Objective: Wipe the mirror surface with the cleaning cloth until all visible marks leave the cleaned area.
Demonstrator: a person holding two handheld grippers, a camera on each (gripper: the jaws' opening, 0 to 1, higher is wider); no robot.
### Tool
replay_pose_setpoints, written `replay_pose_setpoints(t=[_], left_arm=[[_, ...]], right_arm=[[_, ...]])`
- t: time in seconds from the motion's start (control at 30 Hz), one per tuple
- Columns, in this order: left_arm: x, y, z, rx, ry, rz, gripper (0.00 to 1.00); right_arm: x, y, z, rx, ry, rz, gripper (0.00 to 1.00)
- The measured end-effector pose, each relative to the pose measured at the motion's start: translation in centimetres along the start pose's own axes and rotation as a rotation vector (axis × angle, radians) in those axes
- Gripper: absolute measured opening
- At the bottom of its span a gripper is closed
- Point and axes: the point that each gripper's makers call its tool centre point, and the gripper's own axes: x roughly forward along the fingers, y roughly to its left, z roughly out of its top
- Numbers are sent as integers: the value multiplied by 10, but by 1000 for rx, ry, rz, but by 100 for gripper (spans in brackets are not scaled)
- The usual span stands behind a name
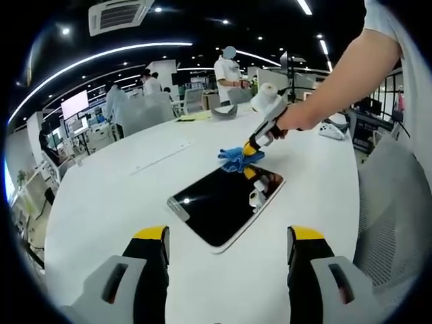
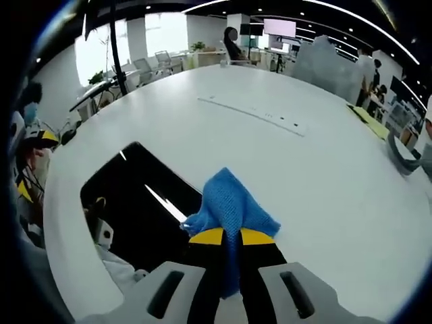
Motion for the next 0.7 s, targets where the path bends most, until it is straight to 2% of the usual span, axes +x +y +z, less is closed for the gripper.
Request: replay_pose_setpoints(t=[0.5, 0.7], left_arm=[[-7, -3, 3, -29, -13, 2, 73], [-15, -3, 7, -20, -29, 19, 73]], right_arm=[[-32, 6, 7, 6, -38, -7, 2], [-49, 7, 4, 18, -53, -12, 2]])
